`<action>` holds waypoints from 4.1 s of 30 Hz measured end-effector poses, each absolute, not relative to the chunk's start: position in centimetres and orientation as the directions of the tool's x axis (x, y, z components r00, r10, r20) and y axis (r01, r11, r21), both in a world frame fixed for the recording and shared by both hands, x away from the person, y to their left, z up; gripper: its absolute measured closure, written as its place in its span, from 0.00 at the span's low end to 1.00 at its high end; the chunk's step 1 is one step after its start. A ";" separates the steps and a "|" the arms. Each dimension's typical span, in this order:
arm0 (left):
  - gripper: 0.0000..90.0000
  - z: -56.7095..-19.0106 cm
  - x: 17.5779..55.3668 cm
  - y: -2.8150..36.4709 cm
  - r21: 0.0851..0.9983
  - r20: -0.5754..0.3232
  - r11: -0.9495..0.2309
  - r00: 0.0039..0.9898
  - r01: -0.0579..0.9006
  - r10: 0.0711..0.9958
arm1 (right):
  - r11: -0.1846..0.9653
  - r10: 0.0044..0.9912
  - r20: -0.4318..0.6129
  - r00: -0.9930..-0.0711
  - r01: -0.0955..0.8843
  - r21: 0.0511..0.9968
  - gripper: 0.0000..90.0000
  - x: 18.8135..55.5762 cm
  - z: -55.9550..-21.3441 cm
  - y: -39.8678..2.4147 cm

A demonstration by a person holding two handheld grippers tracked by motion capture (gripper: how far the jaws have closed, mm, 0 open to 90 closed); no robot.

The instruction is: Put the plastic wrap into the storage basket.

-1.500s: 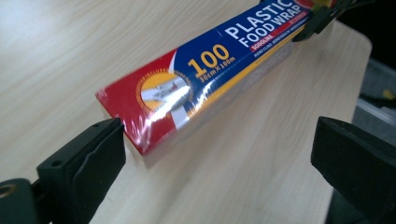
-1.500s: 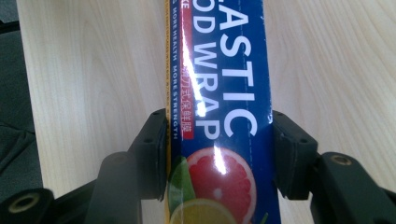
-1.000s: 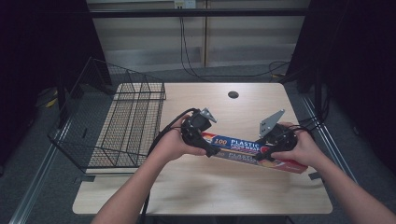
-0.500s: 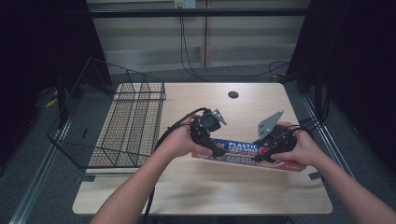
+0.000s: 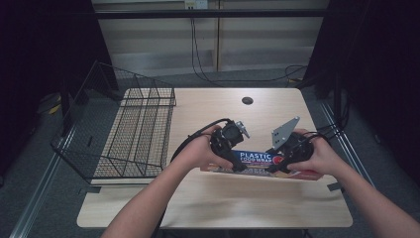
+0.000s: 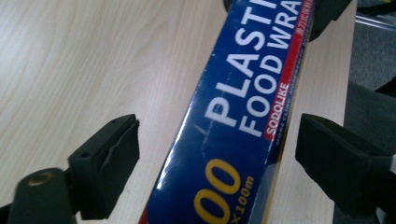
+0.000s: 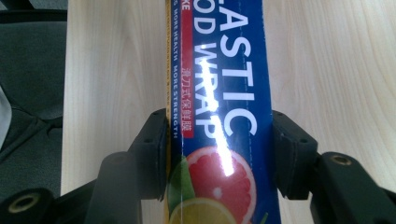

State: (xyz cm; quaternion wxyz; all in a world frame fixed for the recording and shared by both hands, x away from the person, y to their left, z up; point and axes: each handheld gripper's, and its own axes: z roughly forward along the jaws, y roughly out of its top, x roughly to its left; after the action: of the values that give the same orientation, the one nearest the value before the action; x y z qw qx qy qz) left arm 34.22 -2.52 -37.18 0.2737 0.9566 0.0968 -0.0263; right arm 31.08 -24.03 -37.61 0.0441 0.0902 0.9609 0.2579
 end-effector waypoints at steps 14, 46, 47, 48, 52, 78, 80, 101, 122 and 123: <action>0.29 -37.8 33.6 -4.1 0.504 -0.131 -0.847 0.984 0.170 0.120 | 0.854 0.168 -0.048 -0.985 0.121 0.505 0.51 31.0 -37.1 -23.5; 0.49 -36.6 34.4 -1.5 0.349 -0.139 -0.864 0.932 0.363 0.336 | 0.708 0.334 -0.006 -0.943 0.247 0.662 0.07 31.4 -37.0 -26.2; 0.49 -36.6 34.4 -1.5 0.349 -0.139 -0.864 0.932 0.363 0.336 | 0.706 0.334 -0.001 -0.943 0.249 0.663 0.05 31.3 -37.1 -26.2; 0.49 -36.4 34.6 -0.8 0.350 -0.145 -0.844 0.913 0.407 0.380 | 0.704 0.342 -0.006 -0.940 0.252 0.664 0.04 31.2 -37.1 -26.2; 0.49 -36.1 35.1 -0.1 0.339 -0.144 -0.838 0.904 0.427 0.402 | 0.686 0.372 -0.019 -0.928 0.261 0.680 0.02 30.9 -37.4 -26.2; 0.49 -32.7 38.3 5.7 0.332 -0.165 -0.670 0.740 0.664 0.652 | 0.588 0.536 0.002 -0.844 0.376 0.717 0.00 28.8 -40.5 -26.9; 0.49 -32.3 38.5 6.1 0.342 -0.164 -0.659 0.733 0.670 0.660 | 0.574 0.544 0.014 -0.839 0.385 0.722 0.00 28.7 -40.7 -27.0; 0.49 -28.3 39.7 10.0 0.364 -0.150 -0.563 0.643 0.742 0.751 | 0.526 0.600 0.025 -0.800 0.418 0.741 0.01 28.9 -42.4 -28.0; 0.49 -25.5 40.4 13.7 0.375 -0.135 -0.474 0.553 0.797 0.823 | 0.507 0.606 0.030 -0.795 0.416 0.755 0.01 29.0 -42.6 -28.2; 0.49 -25.5 40.5 14.0 0.369 -0.131 -0.470 0.545 0.802 0.828 | 0.504 0.603 0.033 -0.797 0.412 0.759 0.01 29.0 -42.5 -28.3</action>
State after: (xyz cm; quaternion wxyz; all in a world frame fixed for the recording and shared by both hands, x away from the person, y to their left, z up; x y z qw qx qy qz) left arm 40.47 13.97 -25.48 0.1971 0.8566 0.4757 0.0330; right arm 29.01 -28.25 -42.50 0.1185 0.2954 0.8589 0.4011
